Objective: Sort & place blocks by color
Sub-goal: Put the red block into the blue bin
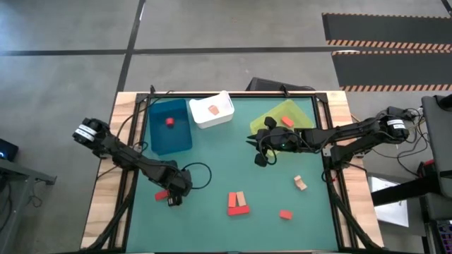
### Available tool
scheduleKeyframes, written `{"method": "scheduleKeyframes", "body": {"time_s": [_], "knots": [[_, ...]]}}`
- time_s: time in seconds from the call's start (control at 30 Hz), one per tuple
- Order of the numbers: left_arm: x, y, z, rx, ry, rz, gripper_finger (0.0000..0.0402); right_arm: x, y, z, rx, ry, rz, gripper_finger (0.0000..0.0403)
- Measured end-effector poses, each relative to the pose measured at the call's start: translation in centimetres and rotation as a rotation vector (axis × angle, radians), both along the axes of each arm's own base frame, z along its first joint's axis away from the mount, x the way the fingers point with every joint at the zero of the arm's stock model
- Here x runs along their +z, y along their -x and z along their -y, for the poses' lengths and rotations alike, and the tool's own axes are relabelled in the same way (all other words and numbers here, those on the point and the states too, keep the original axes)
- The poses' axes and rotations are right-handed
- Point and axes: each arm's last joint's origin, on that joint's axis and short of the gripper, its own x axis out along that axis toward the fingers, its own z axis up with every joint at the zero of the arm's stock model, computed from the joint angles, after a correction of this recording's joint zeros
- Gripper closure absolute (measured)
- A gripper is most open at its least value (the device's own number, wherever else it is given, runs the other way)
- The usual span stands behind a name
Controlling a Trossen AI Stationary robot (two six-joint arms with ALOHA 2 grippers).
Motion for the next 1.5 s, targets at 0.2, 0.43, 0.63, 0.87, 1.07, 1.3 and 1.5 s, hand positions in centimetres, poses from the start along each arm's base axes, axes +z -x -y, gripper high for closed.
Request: {"method": "scheduleKeyframes", "body": {"time_s": [0.2, 0.43, 0.63, 0.87, 1.07, 1.3, 1.5], "knots": [[0.2, 0.1, 0.0, 0.000, 0.003, 0.006, 0.0284, 0.0, 0.0, 0.0, 0.000, 0.000, -0.001, 0.0339], [1.2, -0.4, 0.2, -0.005, 0.021, 0.025, 0.0284, -0.1, 0.0, 0.0, 0.000, 0.000, -0.003, 0.0339], [4.9, -1.5, 0.4, -0.050, -0.005, 0.005, 0.0284, -0.1, 0.0, 0.0, 0.002, 0.003, -0.005, 0.0339], [9.3, -2.9, -1.7, -0.117, -0.079, -0.020, 0.0281, -0.1, 0.0, 0.0, 0.007, 0.012, -0.008, 0.0339], [11.1, -3.8, -5.4, -0.175, -0.146, -0.032, 0.0272, -0.1, 0.0, 0.0, 0.017, 0.010, -0.009, 0.0339], [11.5, -3.7, -10.7, -0.227, -0.226, -0.052, 0.0270, -0.1, 0.0, 0.0, 0.018, 0.009, -0.010, 0.0339], [11.9, -2.6, -15.3, -0.193, -0.268, -0.069, 0.0269, -0.3, 0.1, 0.0, 0.017, 0.000, -0.011, 0.0339]]}}
